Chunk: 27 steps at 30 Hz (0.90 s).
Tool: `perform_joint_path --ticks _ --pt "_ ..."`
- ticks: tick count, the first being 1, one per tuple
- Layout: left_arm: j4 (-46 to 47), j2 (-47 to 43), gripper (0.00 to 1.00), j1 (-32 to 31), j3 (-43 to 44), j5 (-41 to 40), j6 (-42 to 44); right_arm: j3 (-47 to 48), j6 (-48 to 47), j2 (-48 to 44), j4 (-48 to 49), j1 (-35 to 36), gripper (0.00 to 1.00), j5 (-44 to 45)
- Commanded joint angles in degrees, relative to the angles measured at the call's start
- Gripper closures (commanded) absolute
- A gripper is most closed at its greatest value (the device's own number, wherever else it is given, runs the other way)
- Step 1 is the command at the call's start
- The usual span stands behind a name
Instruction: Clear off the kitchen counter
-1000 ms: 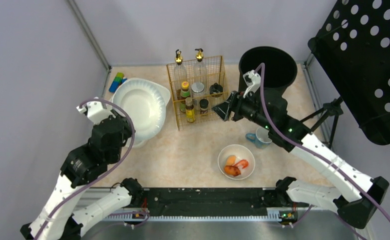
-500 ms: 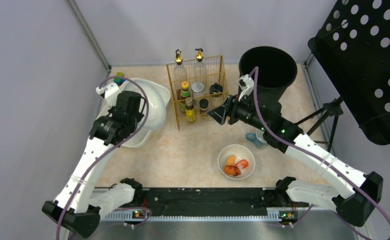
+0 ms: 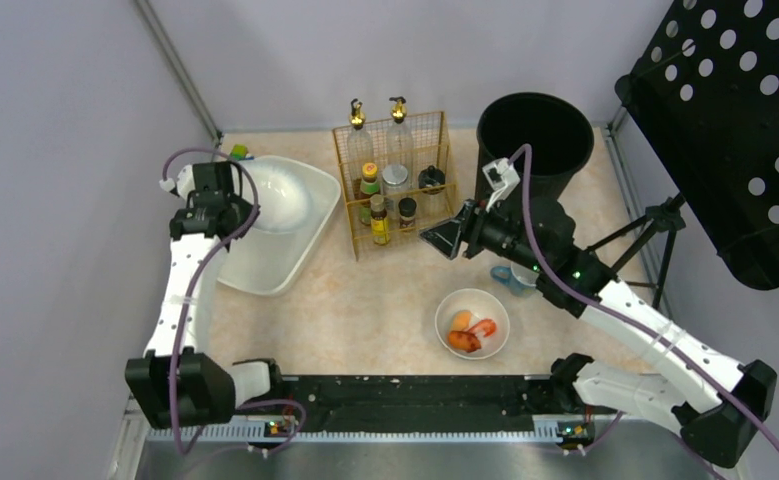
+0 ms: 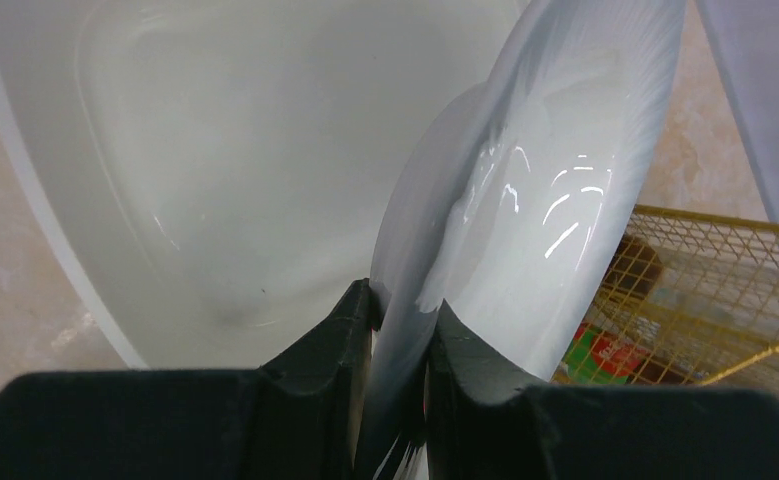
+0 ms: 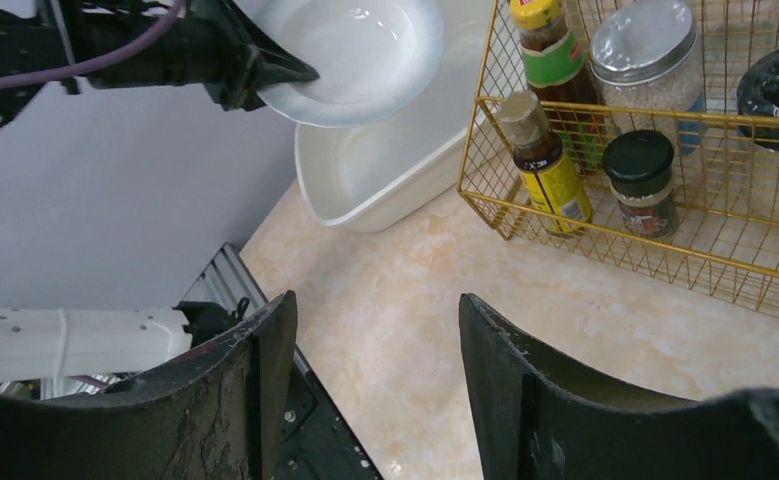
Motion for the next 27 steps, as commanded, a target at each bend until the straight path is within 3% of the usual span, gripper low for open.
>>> perform_joint_path --ticks 1,17,27 --pt "12.1 3.3 1.0 4.6 0.5 9.2 -5.3 -0.9 -0.7 -4.1 0.7 0.4 0.41 -0.5" --pt "30.3 19.0 1.0 5.3 -12.0 18.6 -14.0 -6.3 -0.6 -11.4 -1.5 0.3 0.41 -0.3" --pt "30.3 25.5 1.0 5.3 -7.9 17.3 -14.7 -7.4 -2.4 -12.8 -4.0 0.3 0.41 1.4"
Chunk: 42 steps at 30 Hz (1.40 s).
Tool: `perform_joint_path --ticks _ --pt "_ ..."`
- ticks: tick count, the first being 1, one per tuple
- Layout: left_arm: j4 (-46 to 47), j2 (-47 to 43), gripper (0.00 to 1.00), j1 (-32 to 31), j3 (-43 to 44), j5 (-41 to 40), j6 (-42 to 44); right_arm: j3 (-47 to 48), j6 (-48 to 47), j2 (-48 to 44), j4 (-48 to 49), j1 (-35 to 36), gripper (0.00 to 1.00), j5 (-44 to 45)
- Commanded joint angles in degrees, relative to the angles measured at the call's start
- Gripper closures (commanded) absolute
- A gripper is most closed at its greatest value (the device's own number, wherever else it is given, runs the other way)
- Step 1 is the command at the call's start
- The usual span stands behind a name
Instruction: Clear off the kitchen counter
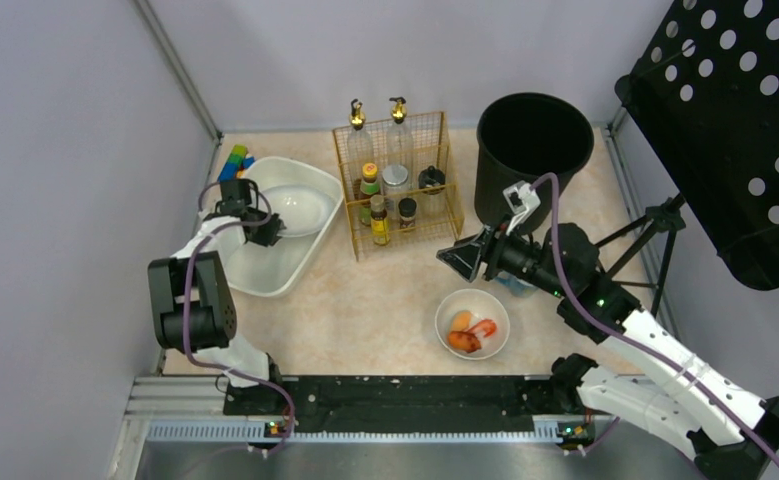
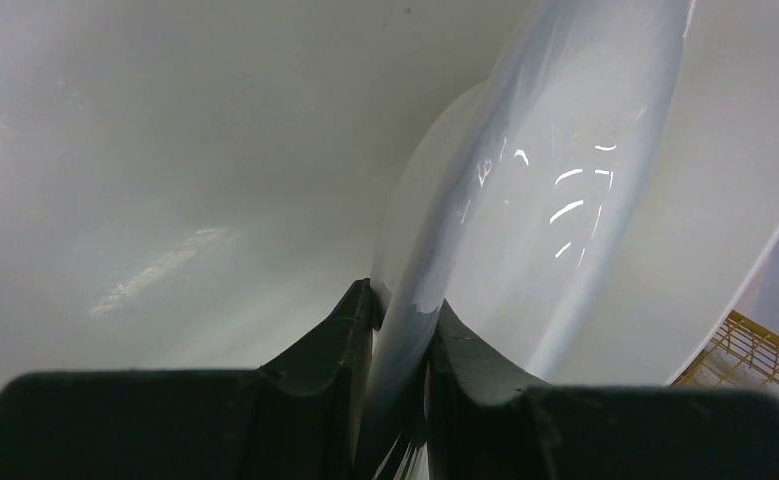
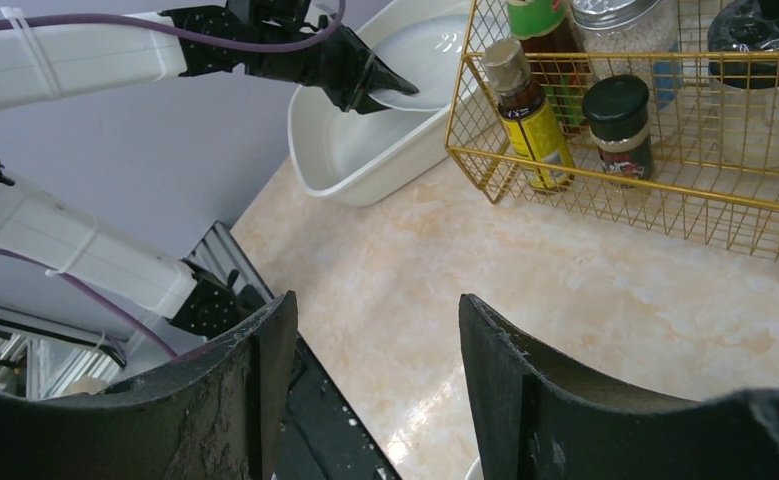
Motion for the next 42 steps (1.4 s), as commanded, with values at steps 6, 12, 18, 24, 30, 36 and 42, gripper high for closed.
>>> perform_joint_path --ticks 6,12,18,24,30,36,42 --pt "2.8 6.0 0.93 -0.2 5.7 1.8 0.4 0.0 -1.8 -0.1 -0.6 0.3 0.4 1.3" --pt "-1.1 8.4 0.66 -0.1 7.2 3.7 2.0 0.2 -2.0 -0.1 -1.1 0.3 0.39 1.8" --pt "-7.1 7.9 0.56 -0.1 8.5 3.3 4.0 -0.1 -0.5 0.2 0.0 0.4 0.39 0.7" --pt "-11.4 6.1 0.34 -0.1 8.4 1.3 5.2 -0.3 0.7 0.6 0.9 0.3 0.39 -0.1" --pt "-15.0 2.5 0.06 -0.1 9.0 1.7 6.3 0.4 1.1 2.6 0.1 0.3 0.38 -1.1" --pt "-19.2 -6.7 0.06 -0.1 10.1 0.9 7.8 1.2 -0.4 4.5 -7.8 0.3 0.37 4.1" --pt "-22.9 -17.6 0.07 -0.2 10.0 3.7 13.8 -2.1 2.9 2.8 -14.7 -1.2 0.37 9.4"
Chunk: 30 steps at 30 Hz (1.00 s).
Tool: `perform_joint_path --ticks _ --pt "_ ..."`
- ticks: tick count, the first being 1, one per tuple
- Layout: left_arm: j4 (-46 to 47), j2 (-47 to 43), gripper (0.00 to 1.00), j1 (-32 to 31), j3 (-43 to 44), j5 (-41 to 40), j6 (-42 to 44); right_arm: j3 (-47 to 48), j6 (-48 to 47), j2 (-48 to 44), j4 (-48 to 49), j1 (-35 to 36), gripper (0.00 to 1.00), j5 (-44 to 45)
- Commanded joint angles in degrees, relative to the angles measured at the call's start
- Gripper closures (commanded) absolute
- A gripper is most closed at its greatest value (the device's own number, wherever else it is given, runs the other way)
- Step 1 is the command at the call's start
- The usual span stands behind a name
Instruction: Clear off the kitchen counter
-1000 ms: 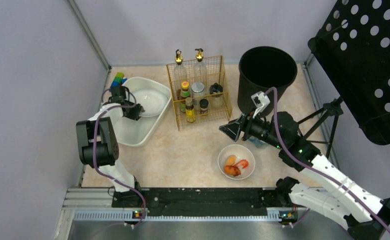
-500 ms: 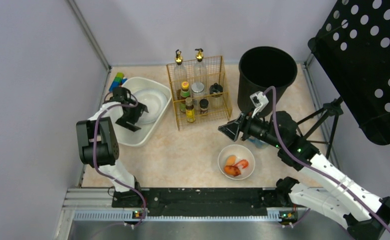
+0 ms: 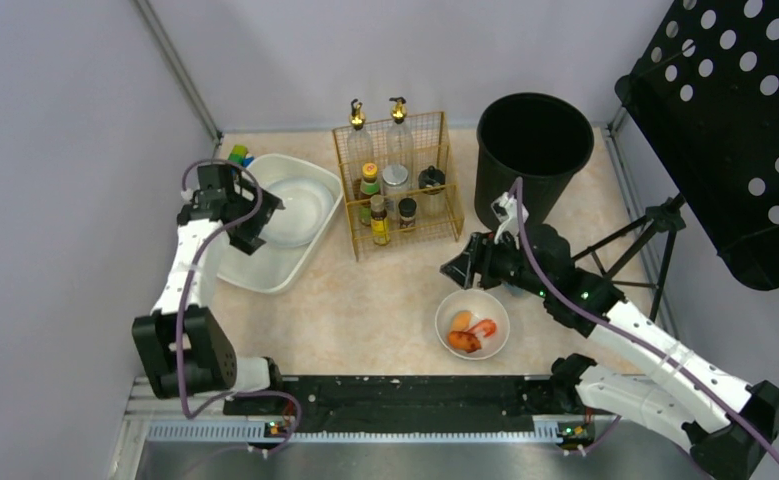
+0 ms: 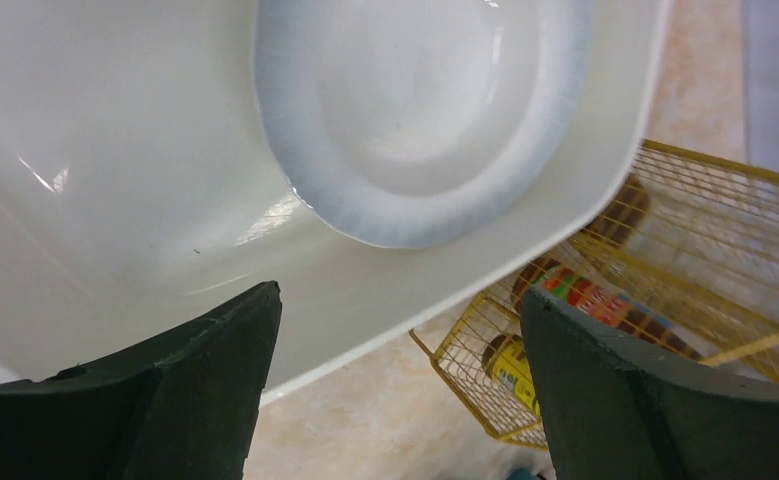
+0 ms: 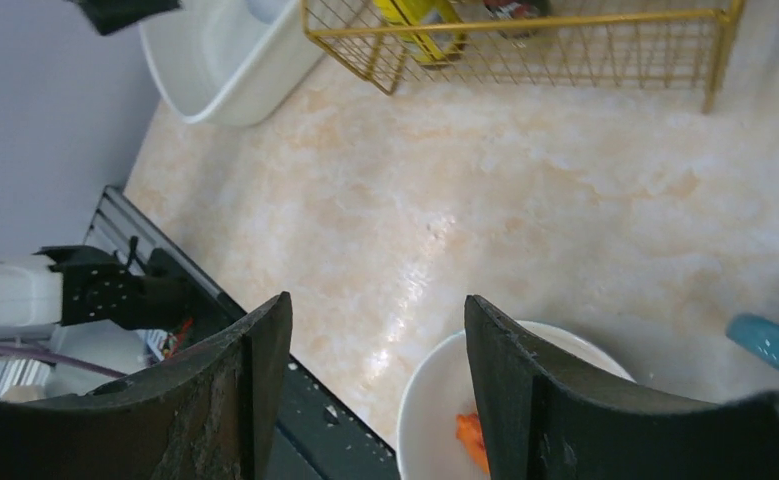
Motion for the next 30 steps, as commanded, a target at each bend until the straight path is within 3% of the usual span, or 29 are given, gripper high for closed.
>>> perform_joint_path --ticks 1,5,9,15,20,30 --pt "-3.7 -8.5 0.07 -0.3 1.1 3.1 5.9 -0.6 1.5 -1.9 -8.2 -0.9 0.37 6.4" --pt "-3.2 -18.4 0.09 -1.5 -3.7 7.4 10.3 1.7 1.6 -4.7 -18.7 -1.0 0.37 15.7" --pt "-3.3 -23.5 0.09 -8.0 -6.3 11.6 14.6 2.4 3.5 -7.7 -26.3 -1.1 0.36 18.6" --pt "-5.1 -20.7 0.1 -27.0 -5.0 9.0 15.8 4.1 10.5 -1.2 -36.8 -1.2 0.43 21.5" --pt "-2.3 -16.7 0.11 -39.3 -6.0 5.8 15.0 1.3 13.5 -0.6 -37.7 -1.1 0.44 22.1" --pt "5.6 -9.0 0.1 -52.7 -8.1 3.9 13.9 -3.9 19.2 -1.3 -39.9 -1.1 0.46 20.8"
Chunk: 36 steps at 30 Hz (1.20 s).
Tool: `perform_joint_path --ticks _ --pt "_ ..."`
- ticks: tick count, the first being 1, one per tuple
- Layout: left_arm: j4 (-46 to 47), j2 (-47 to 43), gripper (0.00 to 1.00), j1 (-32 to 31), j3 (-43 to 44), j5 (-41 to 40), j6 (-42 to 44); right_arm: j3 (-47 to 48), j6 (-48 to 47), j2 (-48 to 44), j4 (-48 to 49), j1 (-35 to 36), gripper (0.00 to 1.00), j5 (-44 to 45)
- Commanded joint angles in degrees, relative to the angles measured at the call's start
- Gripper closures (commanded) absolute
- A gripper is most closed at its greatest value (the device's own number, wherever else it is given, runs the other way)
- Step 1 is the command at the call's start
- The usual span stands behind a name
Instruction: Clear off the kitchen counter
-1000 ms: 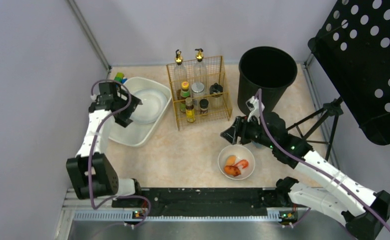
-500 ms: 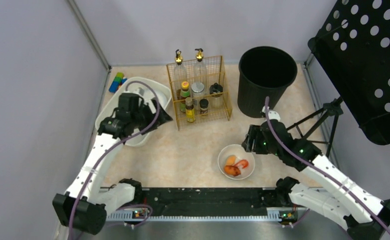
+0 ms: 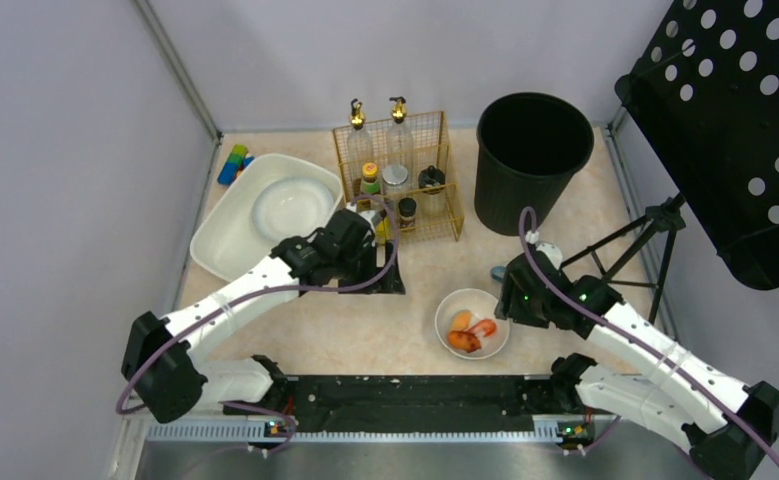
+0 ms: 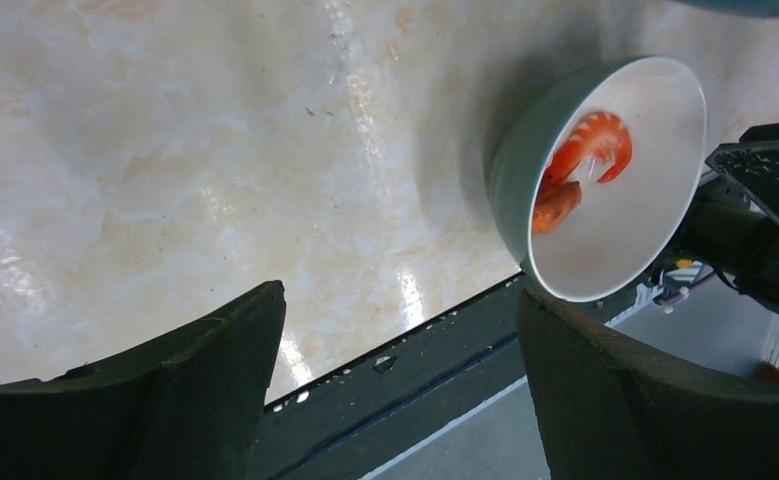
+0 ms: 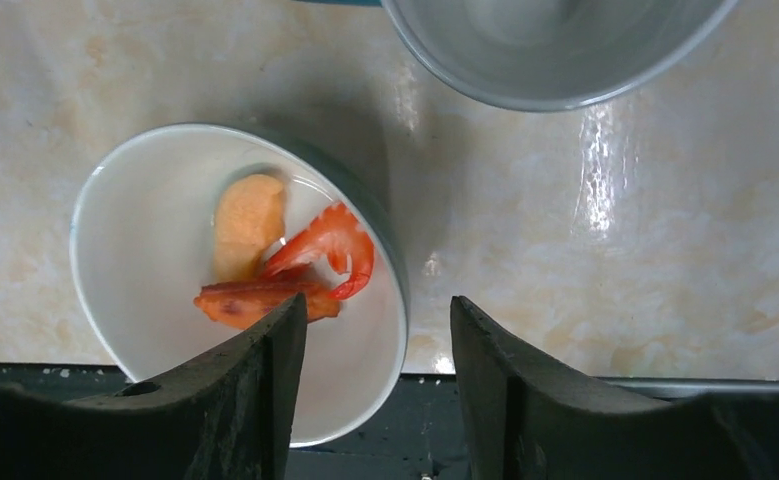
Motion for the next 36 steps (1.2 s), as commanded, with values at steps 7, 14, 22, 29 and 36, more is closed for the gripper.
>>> perform_joint_path --ticks 7,14,22,29,36 --pt "11.5 3.1 0.1 -5.1 -2.6 1.4 -1.1 -6.4 5.9 2.1 2.8 -0.4 0.51 -1.8" --pt "12.6 5.5 0.1 -5.9 -3.5 2.7 0.8 -8.5 6.0 8.3 9.8 -0.4 0.59 -3.7" --pt "11.2 5.9 0.1 -5.9 -2.8 2.0 2.9 -9.6 5.7 11.2 14.1 -0.3 0.88 -5.0" --pt "11.0 3.7 0.1 -5.8 -3.8 1.9 2.4 -10.3 5.2 9.0 15.9 -0.4 1.0 -5.5" --pt "8.8 0.2 0.09 -5.9 -0.9 0.5 2.7 -5.1 1.4 6.8 15.2 -0.4 1.0 -5.7"
